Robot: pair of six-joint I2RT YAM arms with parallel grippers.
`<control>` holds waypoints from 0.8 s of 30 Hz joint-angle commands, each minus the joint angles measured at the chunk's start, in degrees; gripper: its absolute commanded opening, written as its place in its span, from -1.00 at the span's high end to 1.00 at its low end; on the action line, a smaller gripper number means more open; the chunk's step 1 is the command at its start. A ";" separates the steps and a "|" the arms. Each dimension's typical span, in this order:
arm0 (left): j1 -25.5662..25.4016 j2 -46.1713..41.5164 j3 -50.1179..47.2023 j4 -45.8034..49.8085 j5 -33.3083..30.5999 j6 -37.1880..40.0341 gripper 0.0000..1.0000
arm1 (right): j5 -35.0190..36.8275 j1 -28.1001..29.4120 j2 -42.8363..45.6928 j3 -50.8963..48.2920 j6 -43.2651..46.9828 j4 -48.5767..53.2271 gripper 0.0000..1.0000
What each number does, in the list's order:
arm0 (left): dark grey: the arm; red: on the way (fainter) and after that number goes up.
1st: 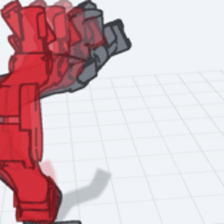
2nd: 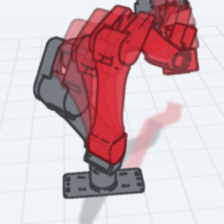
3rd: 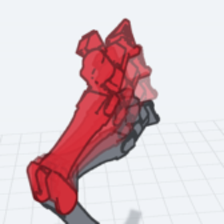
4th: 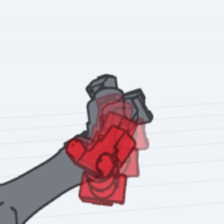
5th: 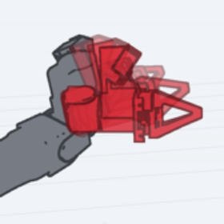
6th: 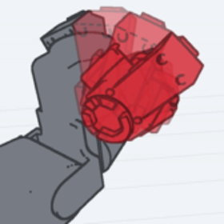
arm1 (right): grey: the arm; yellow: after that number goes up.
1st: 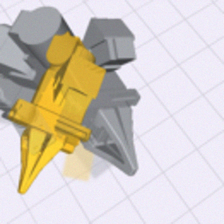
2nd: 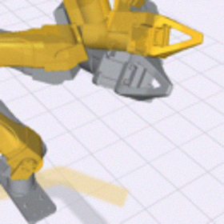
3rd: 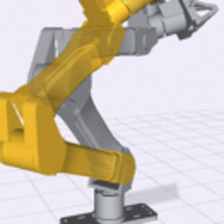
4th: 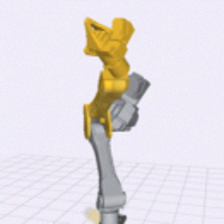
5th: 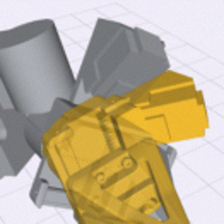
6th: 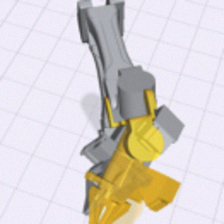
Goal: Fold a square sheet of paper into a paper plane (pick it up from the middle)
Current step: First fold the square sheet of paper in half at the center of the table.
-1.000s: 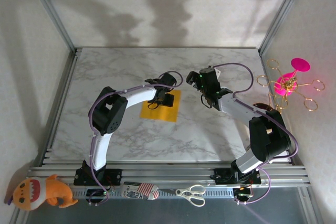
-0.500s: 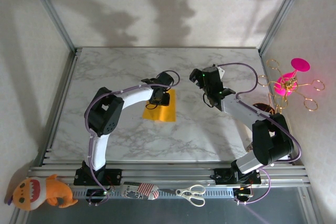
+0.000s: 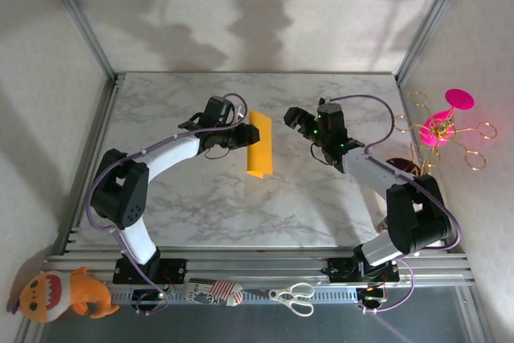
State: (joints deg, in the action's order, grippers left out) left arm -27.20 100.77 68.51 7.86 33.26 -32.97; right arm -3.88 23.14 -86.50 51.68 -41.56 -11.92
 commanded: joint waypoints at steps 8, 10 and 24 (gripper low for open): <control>2.39 6.09 -5.45 -5.51 0.35 -1.72 0.33 | -18.71 -0.04 -8.33 0.98 -1.31 -3.30 -0.48; 2.94 6.90 -6.14 -4.92 -0.27 -0.82 0.35 | -20.27 0.32 -9.74 1.03 -1.61 -3.16 -0.41; 3.29 10.42 -5.41 -0.87 -4.82 2.62 0.45 | -20.05 7.40 -20.25 9.40 2.05 4.94 0.62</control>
State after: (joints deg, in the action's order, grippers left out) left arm -24.25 110.37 62.85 5.17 30.13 -31.90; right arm -23.70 29.67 -105.25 58.65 -40.36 -9.13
